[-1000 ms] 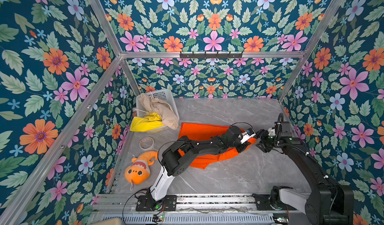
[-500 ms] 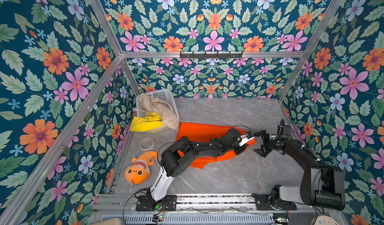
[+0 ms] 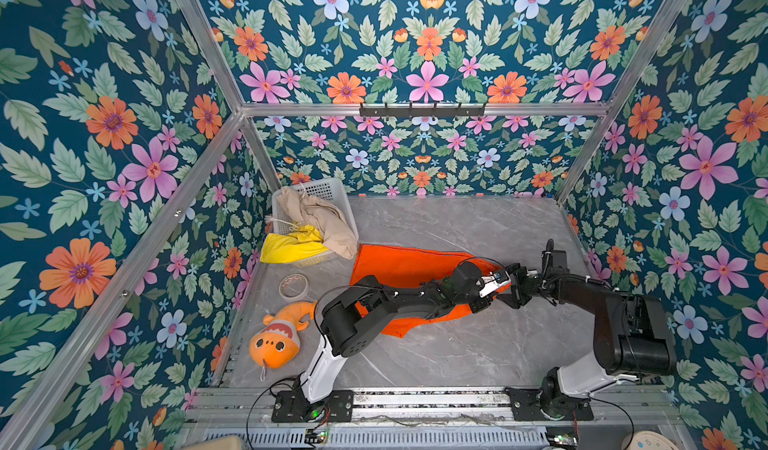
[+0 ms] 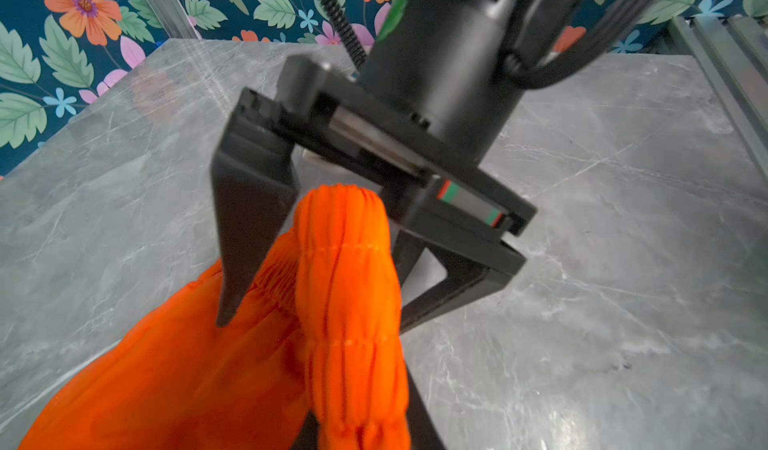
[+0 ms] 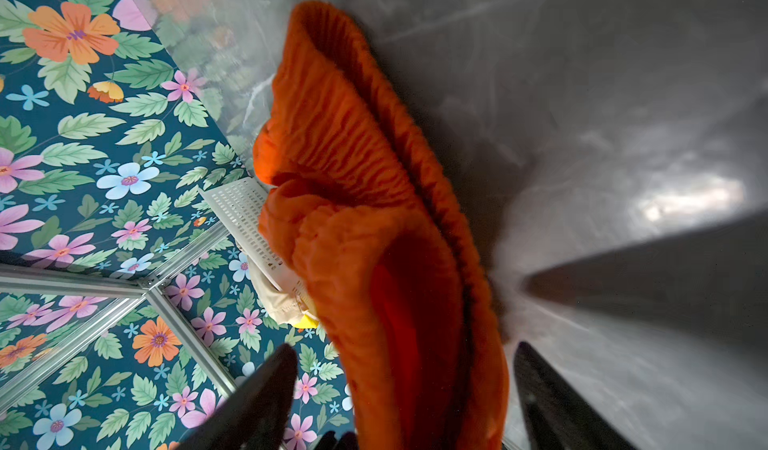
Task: Fold and stack the shorts
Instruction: 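Fold the waistband toward the hems with the right gripper while the left holds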
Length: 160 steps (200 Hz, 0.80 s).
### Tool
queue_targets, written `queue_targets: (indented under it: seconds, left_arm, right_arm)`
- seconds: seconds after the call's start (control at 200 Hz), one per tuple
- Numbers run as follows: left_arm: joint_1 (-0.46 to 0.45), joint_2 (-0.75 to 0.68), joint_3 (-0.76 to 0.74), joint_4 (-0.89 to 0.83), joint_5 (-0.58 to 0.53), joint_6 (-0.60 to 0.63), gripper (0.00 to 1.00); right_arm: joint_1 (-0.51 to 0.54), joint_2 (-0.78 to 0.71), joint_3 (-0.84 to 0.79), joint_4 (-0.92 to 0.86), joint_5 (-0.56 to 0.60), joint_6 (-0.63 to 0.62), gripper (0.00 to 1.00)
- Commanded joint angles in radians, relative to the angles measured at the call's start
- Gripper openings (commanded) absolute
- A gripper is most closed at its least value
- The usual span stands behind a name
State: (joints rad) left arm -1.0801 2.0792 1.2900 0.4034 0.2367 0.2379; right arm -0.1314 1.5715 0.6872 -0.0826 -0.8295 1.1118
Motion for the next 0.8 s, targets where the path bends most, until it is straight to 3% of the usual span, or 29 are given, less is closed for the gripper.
queue_targets:
  seconds: [0.0, 0.025, 0.085, 0.15, 0.245, 0.445, 0.65, 0.795]
  left_arm:
    - [-0.003, -0.016, 0.011, -0.014, 0.042, 0.000, 0.50]
    - [-0.004, -0.025, 0.014, -0.033, 0.047, -0.007, 0.58]
    - [-0.001, -0.064, 0.001, -0.060, 0.048, -0.047, 0.67]
    - [0.011, -0.122, -0.037, -0.064, 0.055, -0.102, 0.71]
    - [0.047, -0.219, -0.093, -0.090, 0.061, -0.204, 0.73]
    - [0.158, -0.374, -0.158, -0.343, -0.069, -0.430, 0.73]
    - [0.338, -0.485, -0.256, -0.551, -0.068, -0.673, 0.72]
    - [0.405, -0.534, -0.358, -0.561, -0.048, -0.768, 0.70]
  right_arm:
    - [0.001, 0.033, 0.020, 0.013, 0.006, -0.050, 0.55]
    - [0.002, 0.041, 0.026, 0.005, 0.006, -0.070, 0.48]
    - [-0.001, 0.054, 0.040, -0.024, 0.007, -0.115, 0.37]
    - [-0.005, 0.046, 0.059, -0.072, 0.015, -0.169, 0.27]
    - [-0.020, 0.004, 0.110, -0.215, 0.063, -0.287, 0.20]
    - [-0.047, -0.064, 0.297, -0.567, 0.213, -0.555, 0.17]
    - [-0.047, -0.071, 0.493, -0.788, 0.356, -0.749, 0.16]
    - [-0.047, -0.073, 0.620, -0.879, 0.418, -0.816, 0.17]
